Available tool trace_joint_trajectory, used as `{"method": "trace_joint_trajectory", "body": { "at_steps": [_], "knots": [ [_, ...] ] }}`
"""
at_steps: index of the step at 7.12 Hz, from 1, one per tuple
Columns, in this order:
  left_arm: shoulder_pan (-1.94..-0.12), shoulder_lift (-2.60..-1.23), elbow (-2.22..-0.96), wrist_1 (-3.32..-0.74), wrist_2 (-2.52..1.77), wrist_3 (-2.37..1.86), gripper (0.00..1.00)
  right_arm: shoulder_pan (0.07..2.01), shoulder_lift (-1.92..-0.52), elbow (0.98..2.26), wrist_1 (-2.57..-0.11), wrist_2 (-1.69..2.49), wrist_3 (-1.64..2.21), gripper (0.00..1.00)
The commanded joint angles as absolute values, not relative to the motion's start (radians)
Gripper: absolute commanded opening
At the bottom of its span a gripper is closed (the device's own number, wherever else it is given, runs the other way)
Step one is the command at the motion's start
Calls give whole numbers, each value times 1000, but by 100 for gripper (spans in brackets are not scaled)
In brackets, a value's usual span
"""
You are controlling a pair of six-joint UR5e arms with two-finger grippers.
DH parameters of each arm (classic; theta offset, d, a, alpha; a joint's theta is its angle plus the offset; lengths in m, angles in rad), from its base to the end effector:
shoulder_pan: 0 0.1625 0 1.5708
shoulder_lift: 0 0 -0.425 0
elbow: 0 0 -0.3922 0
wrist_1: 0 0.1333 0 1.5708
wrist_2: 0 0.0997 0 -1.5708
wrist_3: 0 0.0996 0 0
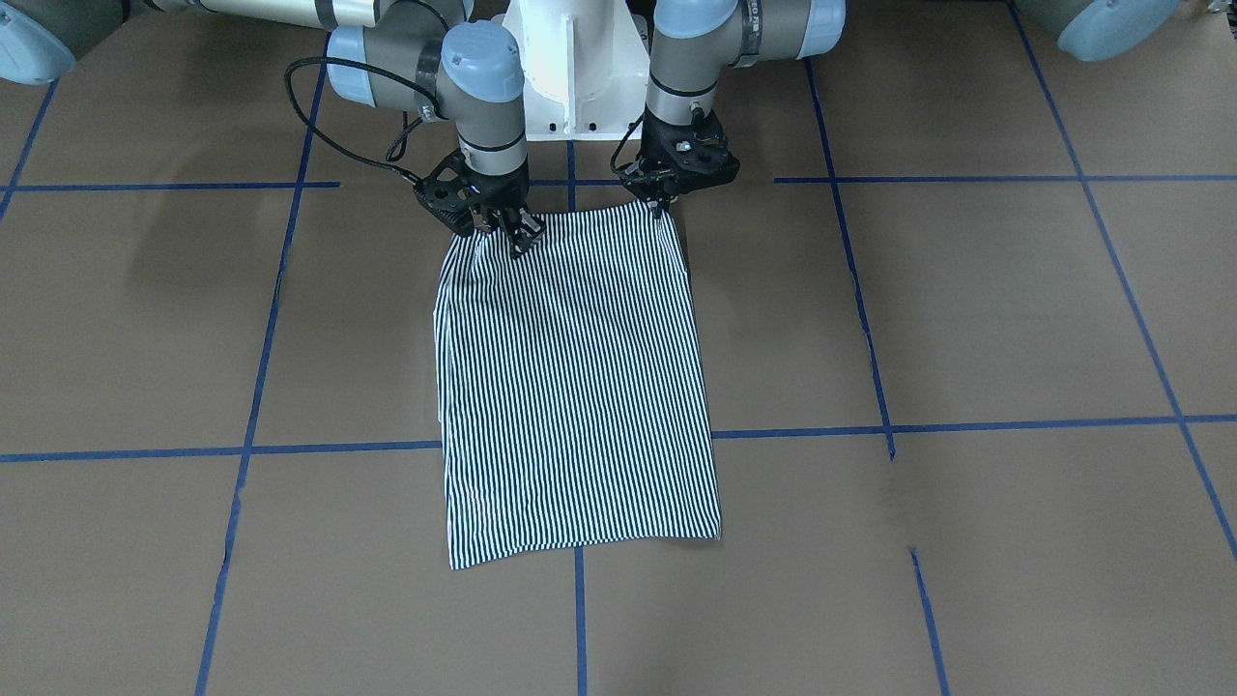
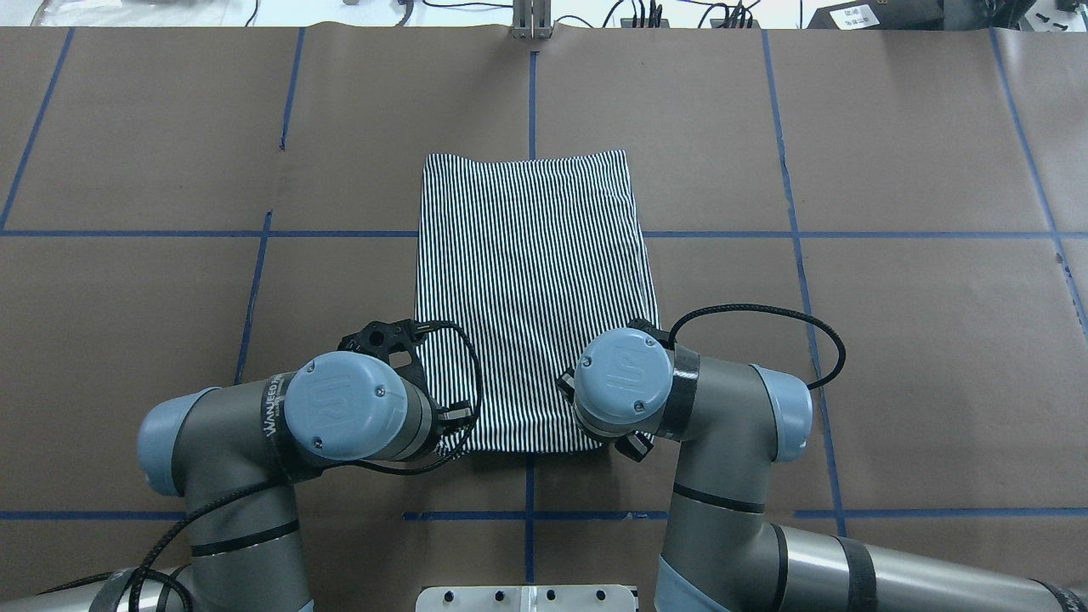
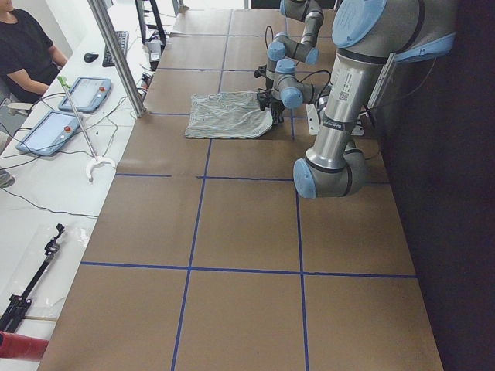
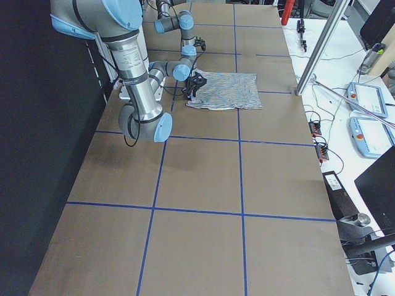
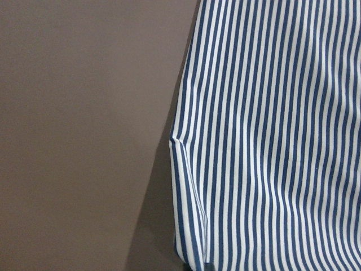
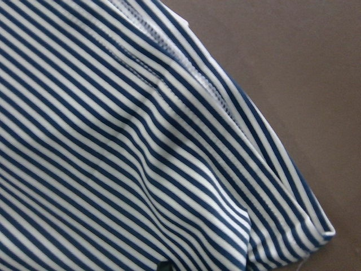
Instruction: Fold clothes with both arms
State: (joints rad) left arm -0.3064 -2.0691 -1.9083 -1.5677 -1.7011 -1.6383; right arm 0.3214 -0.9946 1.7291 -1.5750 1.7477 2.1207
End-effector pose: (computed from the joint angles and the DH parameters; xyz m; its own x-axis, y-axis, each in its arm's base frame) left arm 0.5417 -0.2976 0.2376 0.6261 -0.2682 -0.7322 0.2502 0.9584 -0.1371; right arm -0.5918 -0.3191 0.2626 0.4983 0.7081 0.5002 -0.5396 0.7049 -0.4604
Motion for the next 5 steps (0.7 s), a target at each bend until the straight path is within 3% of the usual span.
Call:
{"method": "trace_joint_trajectory", "body": {
  "at_steps": [1, 5],
  "knots": [
    [-307, -2069, -1908, -1568, -1701, -1638, 0, 327, -979, 1732, -1575, 1752, 2123, 0],
    [-305, -2068, -1908, -1569, -1703, -1637, 0, 331, -979, 1749, -1575, 1755, 2123, 0]
  ]
}}
